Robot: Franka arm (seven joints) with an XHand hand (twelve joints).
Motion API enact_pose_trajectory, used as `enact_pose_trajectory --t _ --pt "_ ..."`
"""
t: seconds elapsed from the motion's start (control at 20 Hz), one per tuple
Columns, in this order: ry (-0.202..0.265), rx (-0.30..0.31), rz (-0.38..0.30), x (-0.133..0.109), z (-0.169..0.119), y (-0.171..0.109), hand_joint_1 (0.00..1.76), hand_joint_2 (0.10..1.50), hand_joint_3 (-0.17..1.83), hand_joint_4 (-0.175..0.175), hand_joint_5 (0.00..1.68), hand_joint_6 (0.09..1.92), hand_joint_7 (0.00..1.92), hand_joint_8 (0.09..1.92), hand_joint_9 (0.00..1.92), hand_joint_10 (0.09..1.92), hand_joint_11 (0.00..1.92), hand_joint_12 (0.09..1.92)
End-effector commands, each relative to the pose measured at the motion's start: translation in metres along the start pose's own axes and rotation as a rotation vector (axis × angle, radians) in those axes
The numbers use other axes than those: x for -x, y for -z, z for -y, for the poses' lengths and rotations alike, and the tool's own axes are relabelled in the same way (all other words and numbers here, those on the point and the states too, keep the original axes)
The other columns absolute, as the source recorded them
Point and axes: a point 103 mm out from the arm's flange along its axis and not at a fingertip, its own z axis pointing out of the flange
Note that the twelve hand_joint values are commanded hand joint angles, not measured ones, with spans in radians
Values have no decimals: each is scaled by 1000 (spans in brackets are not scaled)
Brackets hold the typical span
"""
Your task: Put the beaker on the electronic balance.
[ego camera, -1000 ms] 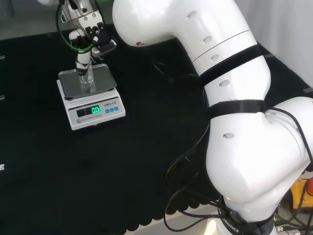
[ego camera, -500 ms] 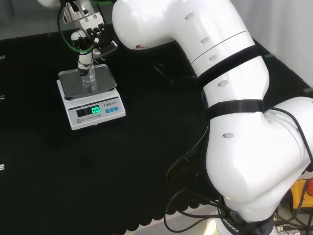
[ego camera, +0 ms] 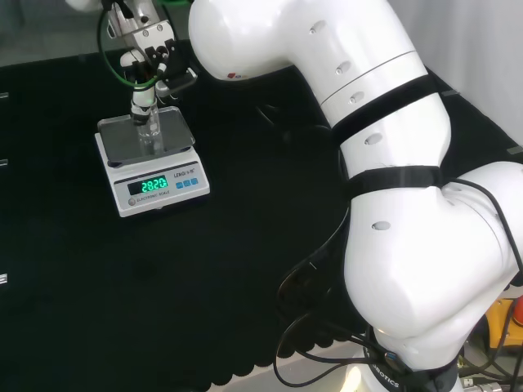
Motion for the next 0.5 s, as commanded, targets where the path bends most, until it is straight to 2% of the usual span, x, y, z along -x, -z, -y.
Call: enact_pose_trajectory --t 0.05,0.5 --pt "-7 -8 5 -1 0 3 1073 1024 -13 -170 836 913 1056 833 1447 400 1693 476" --pt "-21 -21 9 -1 -1 1 995 1011 -95 -172 721 922 939 897 1454 324 1608 533"
